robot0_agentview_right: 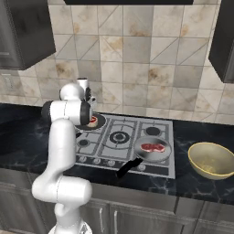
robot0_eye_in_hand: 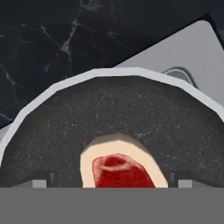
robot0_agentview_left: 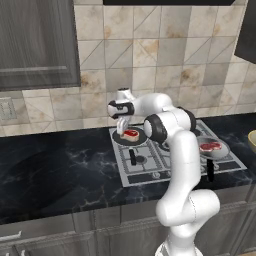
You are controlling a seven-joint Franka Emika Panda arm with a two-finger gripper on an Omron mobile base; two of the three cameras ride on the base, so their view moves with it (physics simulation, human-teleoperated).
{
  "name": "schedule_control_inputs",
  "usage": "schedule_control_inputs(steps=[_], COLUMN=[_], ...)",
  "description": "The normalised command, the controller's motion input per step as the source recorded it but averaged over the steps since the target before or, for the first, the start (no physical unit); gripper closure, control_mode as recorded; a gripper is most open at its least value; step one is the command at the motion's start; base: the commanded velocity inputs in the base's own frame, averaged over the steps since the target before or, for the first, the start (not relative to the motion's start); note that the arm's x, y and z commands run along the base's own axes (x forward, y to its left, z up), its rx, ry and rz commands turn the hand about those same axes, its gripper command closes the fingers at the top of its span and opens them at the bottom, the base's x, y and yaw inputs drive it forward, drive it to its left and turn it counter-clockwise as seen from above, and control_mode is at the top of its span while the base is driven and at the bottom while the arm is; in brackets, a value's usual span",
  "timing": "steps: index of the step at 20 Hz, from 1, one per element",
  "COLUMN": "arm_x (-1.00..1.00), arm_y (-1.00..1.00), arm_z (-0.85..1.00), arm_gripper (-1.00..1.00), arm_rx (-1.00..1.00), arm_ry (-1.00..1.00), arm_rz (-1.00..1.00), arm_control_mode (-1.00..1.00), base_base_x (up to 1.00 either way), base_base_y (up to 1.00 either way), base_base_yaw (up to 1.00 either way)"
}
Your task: Place one of the steaks on the plate and the other in the bowl. Then place the bowl in the fridge.
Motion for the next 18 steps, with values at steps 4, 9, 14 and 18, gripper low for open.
schedule_control_inputs(steps=[4,9,14,18], arm_x=[0.08,0.15,-0.02,-0.07], arm_y=[-0.05,-0.12,0.00,0.03], arm_z=[-0.34,-0.09,-0.44,-0.41], arm_gripper=[-1.00,-1.00,-1.00,-1.00], arm_rx=[0.00,0.00,0.00,0.00], arm_ry=[0.00,0.00,0.00,0.00], arm_rz=[0.01,0.01,0.08,0.03], arm_control_mode=[-1.00,-1.00,-1.00,-1.00], base_base_x=[0.00,0.00,0.00,0.00], base_base_y=[0.00,0.00,0.00,0.00], base_base_yaw=[0.00,0.00,0.00,0.00])
